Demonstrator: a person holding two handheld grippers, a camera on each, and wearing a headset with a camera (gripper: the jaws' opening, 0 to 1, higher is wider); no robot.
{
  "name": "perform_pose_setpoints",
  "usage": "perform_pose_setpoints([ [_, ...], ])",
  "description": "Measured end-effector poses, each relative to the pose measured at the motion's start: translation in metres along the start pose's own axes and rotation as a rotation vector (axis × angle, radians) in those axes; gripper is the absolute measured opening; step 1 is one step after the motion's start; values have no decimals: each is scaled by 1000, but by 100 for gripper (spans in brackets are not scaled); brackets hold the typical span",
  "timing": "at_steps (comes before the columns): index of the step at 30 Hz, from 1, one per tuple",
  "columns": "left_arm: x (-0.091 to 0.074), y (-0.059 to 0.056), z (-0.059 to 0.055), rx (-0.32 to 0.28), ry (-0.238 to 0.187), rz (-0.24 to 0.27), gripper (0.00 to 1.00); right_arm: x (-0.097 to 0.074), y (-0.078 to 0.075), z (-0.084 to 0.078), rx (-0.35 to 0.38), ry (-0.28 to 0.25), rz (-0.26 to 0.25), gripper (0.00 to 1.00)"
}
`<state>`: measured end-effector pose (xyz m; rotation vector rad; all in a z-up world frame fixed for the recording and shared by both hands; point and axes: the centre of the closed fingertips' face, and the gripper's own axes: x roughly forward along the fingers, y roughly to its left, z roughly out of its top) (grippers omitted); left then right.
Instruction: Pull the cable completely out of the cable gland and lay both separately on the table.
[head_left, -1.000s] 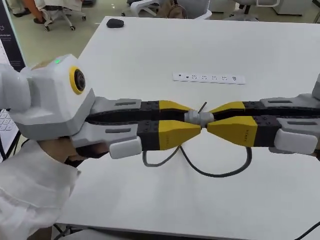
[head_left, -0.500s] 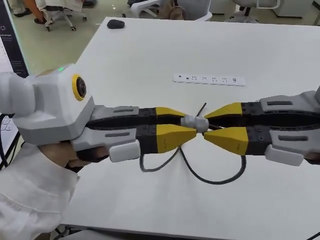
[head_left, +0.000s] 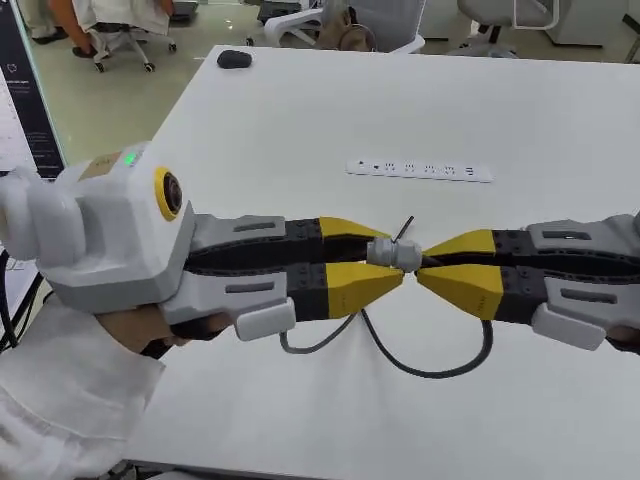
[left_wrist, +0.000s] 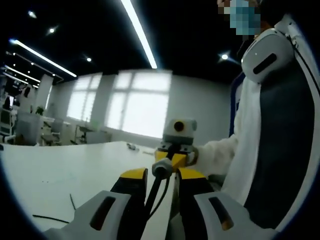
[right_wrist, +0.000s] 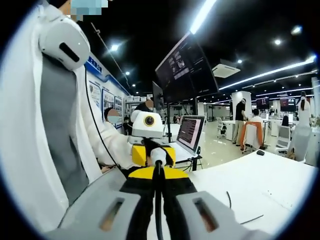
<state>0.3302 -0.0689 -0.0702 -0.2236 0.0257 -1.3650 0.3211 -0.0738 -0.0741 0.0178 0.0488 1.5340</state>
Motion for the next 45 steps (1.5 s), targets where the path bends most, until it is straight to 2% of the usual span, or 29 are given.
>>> perform_pose_setpoints([
  [1, 1, -1, 1, -1, -5, -3, 30, 0, 1, 1, -3, 2, -1, 2],
  [3, 7, -3, 0, -8, -3, -23, 29, 0, 2, 1, -12, 1, 5, 2],
  [6, 14, -4, -6, -7, 17, -38, 21, -1, 4, -1, -14, 16, 12, 2],
  [7, 15, -8, -5, 7, 14, -65, 18, 0, 3, -1, -11, 14, 3, 2],
  [8, 16, -7, -3, -15, -6, -53, 18, -2, 3, -3, -13, 20, 4, 2],
  [10, 16, -7, -5, -21, 0, -56, 17, -3, 3, -2, -1, 21, 0, 2],
  [13, 15, -6, -13, -27, 29, -41, 17, -3, 2, -12, -34, 87, -3, 2],
  [16, 10, -1, -13, -50, 1, -23, 17, -2, 0, -13, -13, 91, -2, 2],
  [19, 7, 0, -12, -52, -7, -12, 17, -1, -2, -16, -13, 109, -4, 2],
  [21, 6, 1, -15, -49, 13, -2, 17, -1, -1, -22, -55, 147, 13, 2],
  [22, 5, 2, -17, -48, 20, 3, 17, -1, -4, -28, -69, 180, 5, 2],
  [24, 3, 4, -22, -50, 30, 12, 17, -1, -3, -36, -77, 220, 15, 2],
  [25, 0, 5, -23, -55, 29, 17, 17, -1, -4, -37, -78, 224, 17, 2],
  [28, -4, 7, -25, -63, 24, 33, 17, -8, -9, -54, -115, 320, 7, 2],
  [29, -6, 8, -26, -65, 21, 41, 17, -9, -10, -57, -122, 333, 3, 2],
  [31, -11, 11, -26, -77, 12, 58, 17, -17, -14, -71, -153, 398, -11, 2],
  [33, -15, 13, -26, -85, 1, 70, 17, -23, -18, -81, -171, 441, -24, 3],
  [37, -17, 14, -27, -91, 1, 78, 17, -32, -21, -97, -162, 484, -39, 3],
  [45, -12, 11, -31, -87, 24, 66, 17, -36, -22, -102, -160, 498, -49, 3],
])
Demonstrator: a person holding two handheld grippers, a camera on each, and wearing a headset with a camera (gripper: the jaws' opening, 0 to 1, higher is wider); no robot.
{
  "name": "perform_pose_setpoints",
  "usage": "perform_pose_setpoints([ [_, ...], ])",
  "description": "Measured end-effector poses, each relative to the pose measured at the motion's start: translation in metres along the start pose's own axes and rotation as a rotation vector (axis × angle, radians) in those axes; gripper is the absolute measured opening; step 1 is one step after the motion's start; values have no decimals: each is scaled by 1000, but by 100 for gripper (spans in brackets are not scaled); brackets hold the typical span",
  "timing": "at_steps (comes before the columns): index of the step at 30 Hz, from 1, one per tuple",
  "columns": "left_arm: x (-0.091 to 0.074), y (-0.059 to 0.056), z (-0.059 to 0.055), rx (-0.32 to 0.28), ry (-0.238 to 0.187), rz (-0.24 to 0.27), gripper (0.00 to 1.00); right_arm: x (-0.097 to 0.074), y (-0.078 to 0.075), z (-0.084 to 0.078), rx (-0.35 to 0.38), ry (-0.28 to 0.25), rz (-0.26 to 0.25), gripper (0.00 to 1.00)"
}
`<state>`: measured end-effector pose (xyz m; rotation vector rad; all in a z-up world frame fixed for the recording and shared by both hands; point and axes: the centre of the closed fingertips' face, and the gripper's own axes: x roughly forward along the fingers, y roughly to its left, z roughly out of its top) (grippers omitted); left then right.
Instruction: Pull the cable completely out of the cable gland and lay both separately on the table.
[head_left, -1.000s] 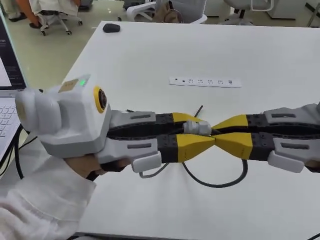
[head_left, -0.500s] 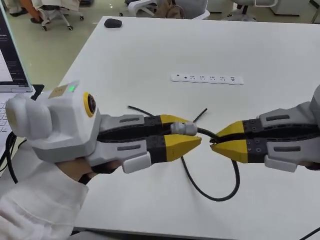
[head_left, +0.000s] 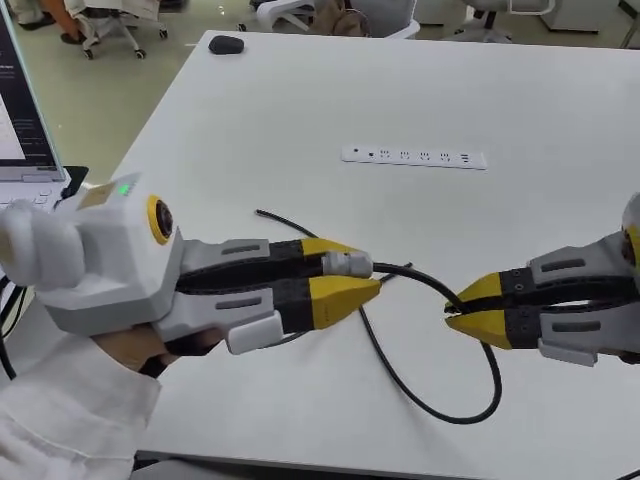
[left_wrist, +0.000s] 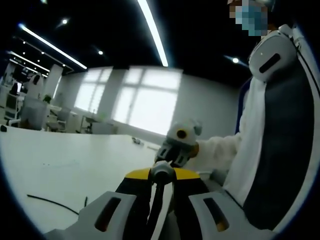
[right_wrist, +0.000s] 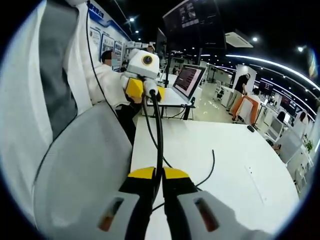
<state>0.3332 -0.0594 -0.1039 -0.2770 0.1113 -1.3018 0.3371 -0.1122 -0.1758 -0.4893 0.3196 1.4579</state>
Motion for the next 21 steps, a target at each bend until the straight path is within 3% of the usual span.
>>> perform_pose_setpoints([
  [4, 2, 1, -1, 11, 10, 7, 17, -3, -2, 3, 24, -27, -8, 3],
  [6, 3, 1, -3, 21, 25, 10, 17, -6, -2, 11, 55, -71, -10, 5],
  [10, 9, 1, -7, 20, 33, 8, 17, -12, -7, 43, 97, -201, -22, 12],
  [12, 12, 2, -8, 14, 29, 5, 17, -14, -7, 55, 110, -238, -14, 13],
  [15, 19, 2, -9, 8, 29, 0, 17, -15, -4, 74, 84, -307, 2, 12],
  [21, 26, -7, -14, 32, 59, -36, 17, -13, 0, 80, 96, -333, 31, 8],
])
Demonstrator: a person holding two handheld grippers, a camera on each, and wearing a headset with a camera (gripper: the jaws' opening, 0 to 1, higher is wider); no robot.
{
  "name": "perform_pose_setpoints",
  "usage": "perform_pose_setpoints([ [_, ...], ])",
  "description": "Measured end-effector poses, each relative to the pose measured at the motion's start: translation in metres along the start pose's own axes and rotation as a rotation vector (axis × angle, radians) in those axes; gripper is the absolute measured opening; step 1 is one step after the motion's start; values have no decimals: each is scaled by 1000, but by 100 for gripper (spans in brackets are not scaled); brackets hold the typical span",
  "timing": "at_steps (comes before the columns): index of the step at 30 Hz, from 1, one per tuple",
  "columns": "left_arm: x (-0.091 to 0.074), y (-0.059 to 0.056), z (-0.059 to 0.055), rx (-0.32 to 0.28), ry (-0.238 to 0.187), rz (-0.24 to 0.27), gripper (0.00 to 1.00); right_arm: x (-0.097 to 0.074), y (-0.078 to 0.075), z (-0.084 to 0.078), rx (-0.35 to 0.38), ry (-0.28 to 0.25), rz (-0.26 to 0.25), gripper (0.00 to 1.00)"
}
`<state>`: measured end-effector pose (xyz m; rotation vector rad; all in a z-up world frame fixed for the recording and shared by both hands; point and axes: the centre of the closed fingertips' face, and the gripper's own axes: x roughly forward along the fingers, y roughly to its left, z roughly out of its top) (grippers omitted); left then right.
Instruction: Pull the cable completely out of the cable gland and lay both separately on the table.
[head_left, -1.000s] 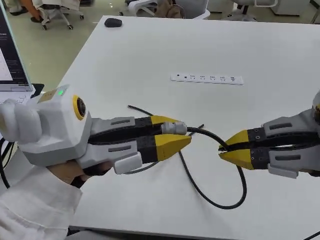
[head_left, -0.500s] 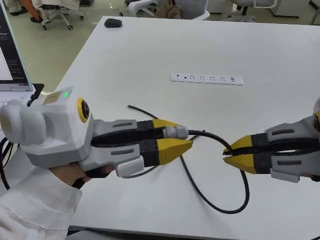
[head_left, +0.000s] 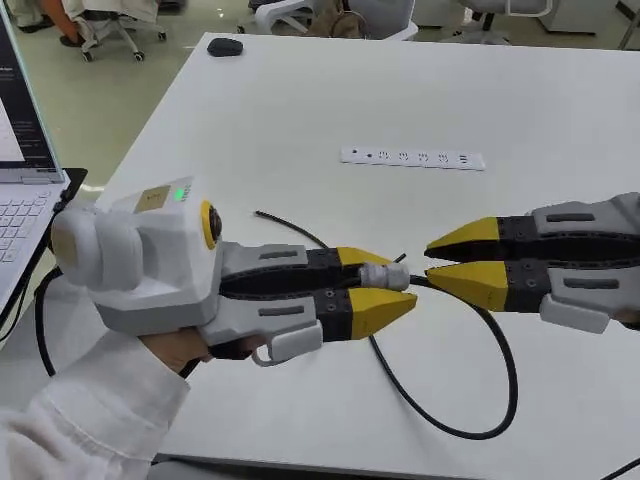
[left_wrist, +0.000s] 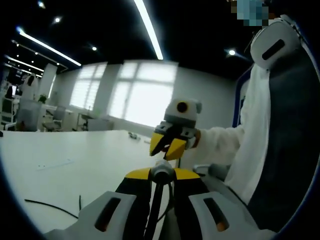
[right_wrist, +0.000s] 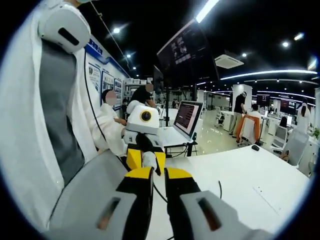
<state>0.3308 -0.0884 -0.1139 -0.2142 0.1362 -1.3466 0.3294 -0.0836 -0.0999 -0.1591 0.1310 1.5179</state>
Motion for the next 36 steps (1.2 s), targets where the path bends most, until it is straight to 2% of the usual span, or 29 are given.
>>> perform_pose_setpoints([
  [4, 0, 0, 0, -1, -6, 2, 17, 1, 7, -1, 30, -5, 32, 8],
  [7, -2, 1, 2, -15, -22, 3, 17, 3, 12, -9, 21, 33, 51, 7],
  [8, -2, 1, 2, -19, -27, 3, 17, 4, 11, -15, 9, 65, 44, 6],
  [10, -2, 1, 3, -20, -30, 0, 17, 6, 11, -18, 7, 73, 41, 3],
  [13, -3, 1, 3, -20, -26, 1, 17, 7, 11, -17, 12, 62, 42, 2],
  [24, -7, 3, 0, -37, -26, 18, 17, 14, 11, -20, 14, 77, 49, 2],
  [27, -8, 5, -1, -41, -26, 23, 17, 15, 9, -23, 1, 94, 44, 2],
  [31, -12, 9, -1, -46, -31, 38, 17, 11, 4, -34, -33, 150, 25, 2],
  [34, -17, 12, 1, -58, -48, 52, 17, 7, 0, -42, -30, 172, 8, 2],
  [36, -18, 13, 0, -55, -44, 58, 17, 5, -3, -47, -29, 185, 0, 2],
])
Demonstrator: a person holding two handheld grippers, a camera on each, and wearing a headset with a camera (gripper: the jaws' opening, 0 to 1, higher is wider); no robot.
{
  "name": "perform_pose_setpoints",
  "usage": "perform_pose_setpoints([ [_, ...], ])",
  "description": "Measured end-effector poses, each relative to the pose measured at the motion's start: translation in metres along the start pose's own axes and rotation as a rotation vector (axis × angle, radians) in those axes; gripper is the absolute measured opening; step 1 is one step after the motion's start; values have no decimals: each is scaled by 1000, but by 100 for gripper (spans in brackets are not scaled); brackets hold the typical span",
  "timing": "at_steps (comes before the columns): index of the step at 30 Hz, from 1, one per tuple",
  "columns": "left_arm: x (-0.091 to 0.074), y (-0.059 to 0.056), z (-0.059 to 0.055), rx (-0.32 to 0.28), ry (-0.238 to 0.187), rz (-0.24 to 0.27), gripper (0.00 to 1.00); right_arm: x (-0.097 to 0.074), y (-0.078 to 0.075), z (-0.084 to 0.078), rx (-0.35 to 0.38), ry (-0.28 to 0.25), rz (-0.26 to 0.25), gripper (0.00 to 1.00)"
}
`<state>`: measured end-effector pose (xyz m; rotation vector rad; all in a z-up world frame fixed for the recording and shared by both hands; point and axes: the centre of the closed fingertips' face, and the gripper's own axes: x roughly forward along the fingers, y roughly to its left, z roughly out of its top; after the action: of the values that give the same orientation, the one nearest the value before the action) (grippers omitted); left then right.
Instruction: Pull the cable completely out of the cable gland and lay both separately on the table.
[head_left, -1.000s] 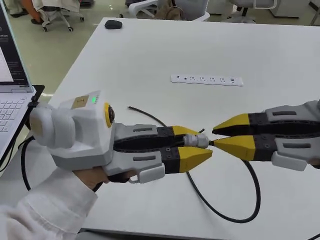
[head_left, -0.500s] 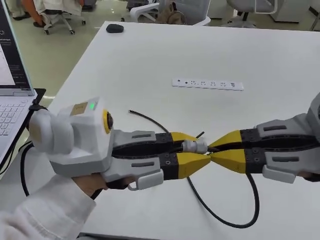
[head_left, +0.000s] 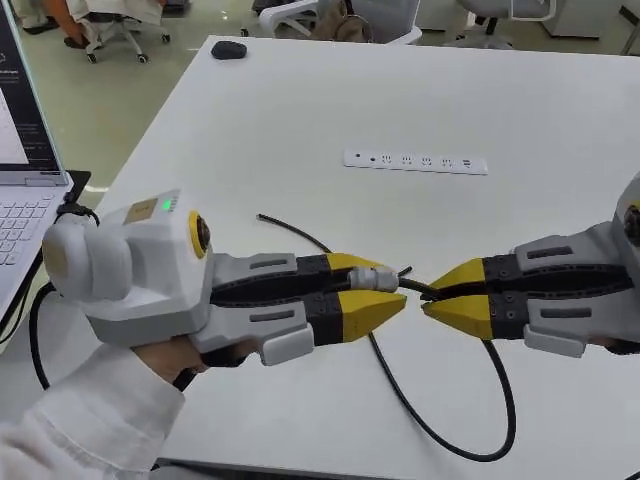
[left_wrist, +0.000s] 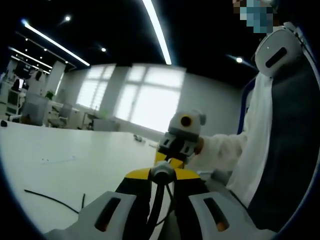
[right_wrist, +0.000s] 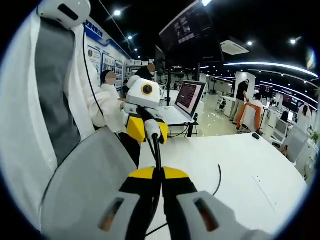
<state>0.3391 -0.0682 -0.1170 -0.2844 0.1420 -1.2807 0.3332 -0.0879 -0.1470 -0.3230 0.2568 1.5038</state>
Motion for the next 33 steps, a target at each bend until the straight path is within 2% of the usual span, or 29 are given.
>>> perform_pose_setpoints([
  [5, 0, 0, -3, 6, 15, 4, 17, -2, -4, -19, 6, 60, -7, 2],
  [11, -1, -1, -1, -6, -5, 9, 17, -10, -9, -48, 40, 155, -29, 2],
  [14, -1, -1, 0, -5, -9, 9, 17, -13, -11, -56, 57, 171, -37, 2],
  [21, 1, -1, 2, -22, -17, 5, 17, -13, -8, -59, 74, 167, -41, 2],
  [23, 2, 2, 1, -30, -9, 20, 17, -14, -9, -60, 79, 171, -47, 2],
  [29, 3, 0, 4, -16, -9, 16, 17, -19, -10, -55, 90, 165, -60, 2],
  [30, 3, 0, 4, -14, -8, 16, 17, -20, -10, -53, 87, 157, -62, 2],
  [31, 3, -1, 4, -15, -8, 15, 17, -19, -9, -42, 89, 104, -59, 4],
  [33, 4, -1, 4, -10, -6, 14, 17, -20, -10, -26, 98, 38, -69, 6],
])
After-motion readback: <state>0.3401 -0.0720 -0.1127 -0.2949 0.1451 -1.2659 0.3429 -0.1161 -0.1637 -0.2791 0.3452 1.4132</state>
